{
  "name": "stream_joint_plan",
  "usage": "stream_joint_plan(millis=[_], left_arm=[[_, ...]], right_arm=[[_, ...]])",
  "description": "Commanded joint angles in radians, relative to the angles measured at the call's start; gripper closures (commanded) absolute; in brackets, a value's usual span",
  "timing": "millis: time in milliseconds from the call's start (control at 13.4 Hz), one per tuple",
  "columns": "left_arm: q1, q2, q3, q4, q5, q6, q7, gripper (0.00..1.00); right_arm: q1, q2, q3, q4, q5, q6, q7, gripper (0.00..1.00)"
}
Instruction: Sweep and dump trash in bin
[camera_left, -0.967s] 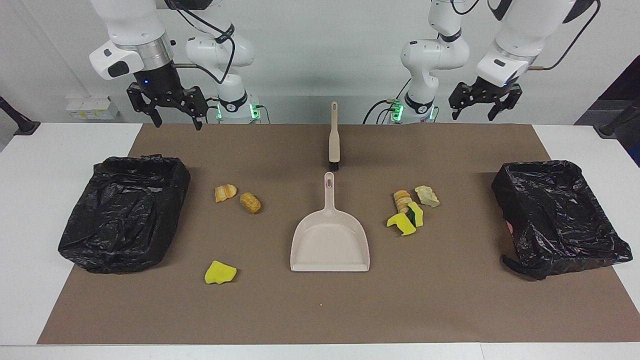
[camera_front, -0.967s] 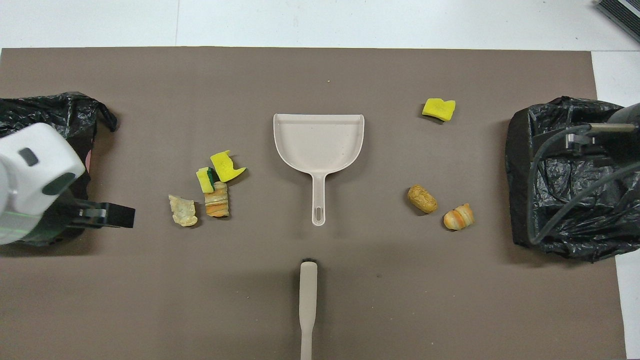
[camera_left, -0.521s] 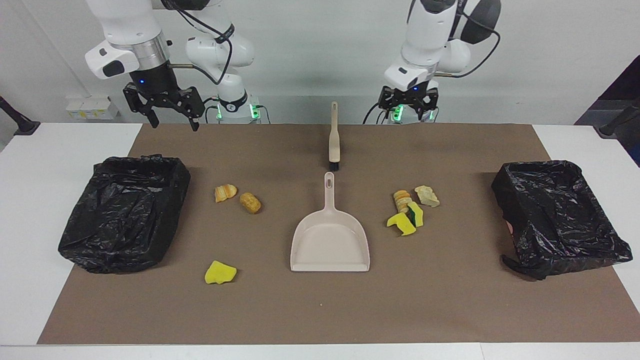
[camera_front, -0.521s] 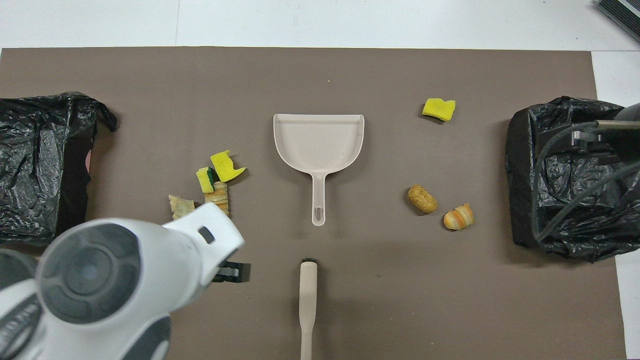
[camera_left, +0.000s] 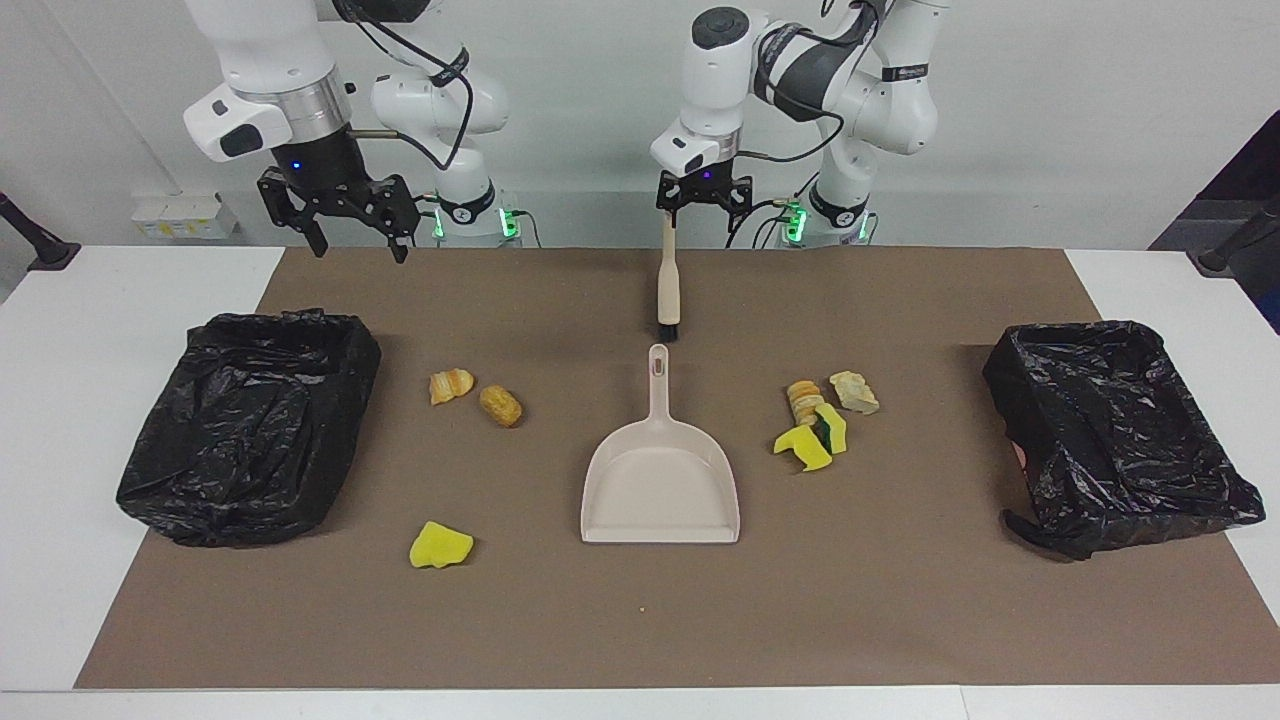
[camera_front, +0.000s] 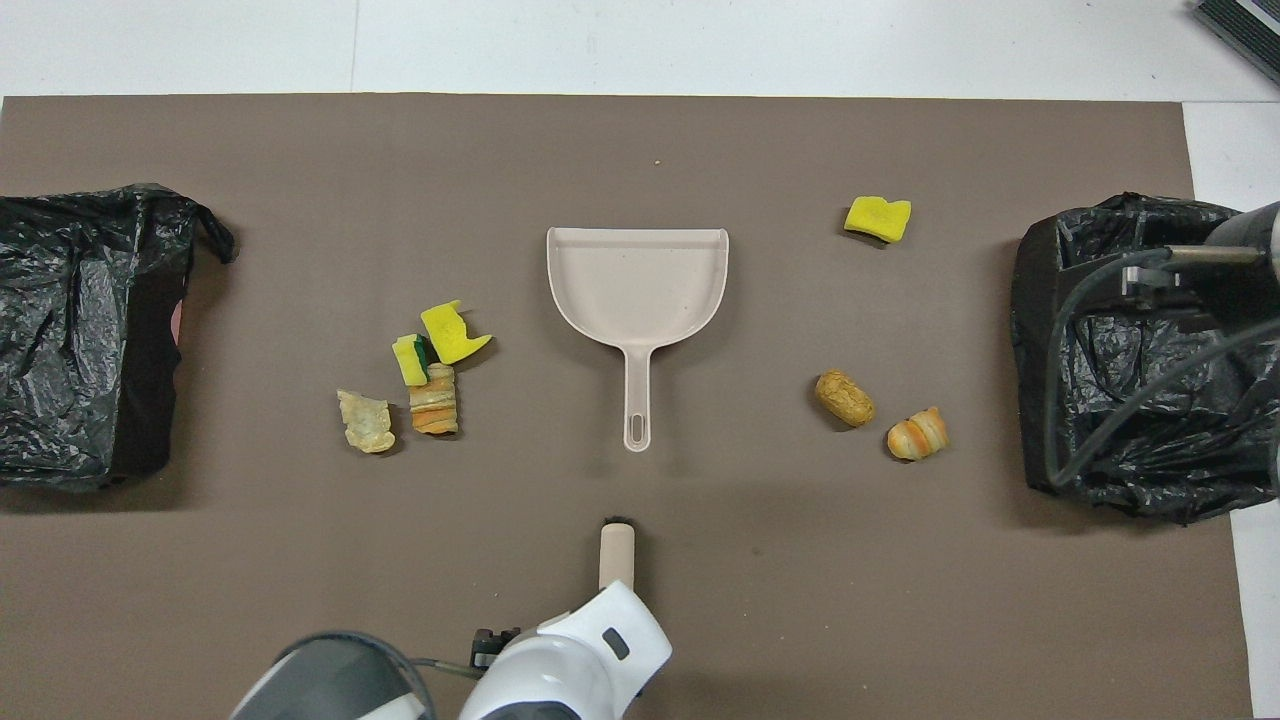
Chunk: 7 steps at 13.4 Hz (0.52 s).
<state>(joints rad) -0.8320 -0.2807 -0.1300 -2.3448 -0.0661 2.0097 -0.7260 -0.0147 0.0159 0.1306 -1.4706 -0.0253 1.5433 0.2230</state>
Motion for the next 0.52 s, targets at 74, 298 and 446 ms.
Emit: stream_joint_plan(millis=[74,298,446], left_arm=[[-0.13,0.018,0.023,-0.112,-0.012,0.136,-0.105,0.0],[-0.191,0.072,0.021,-0.143,-0.012,0.237,-0.179,0.0],[-0.21,0.075,0.021,-0.157,-0.012,0.25,-0.179,0.0]], right_arm=[[0.073,0.03,0.003,-0.019,-0.007,0.082,0.102,0.0],[0.131,0.087,0.003,-0.016,-0.036,0.141,0.145,0.0],[0.206,0.122,0.003,-0.016,-0.064,0.17,0.252,0.0]])
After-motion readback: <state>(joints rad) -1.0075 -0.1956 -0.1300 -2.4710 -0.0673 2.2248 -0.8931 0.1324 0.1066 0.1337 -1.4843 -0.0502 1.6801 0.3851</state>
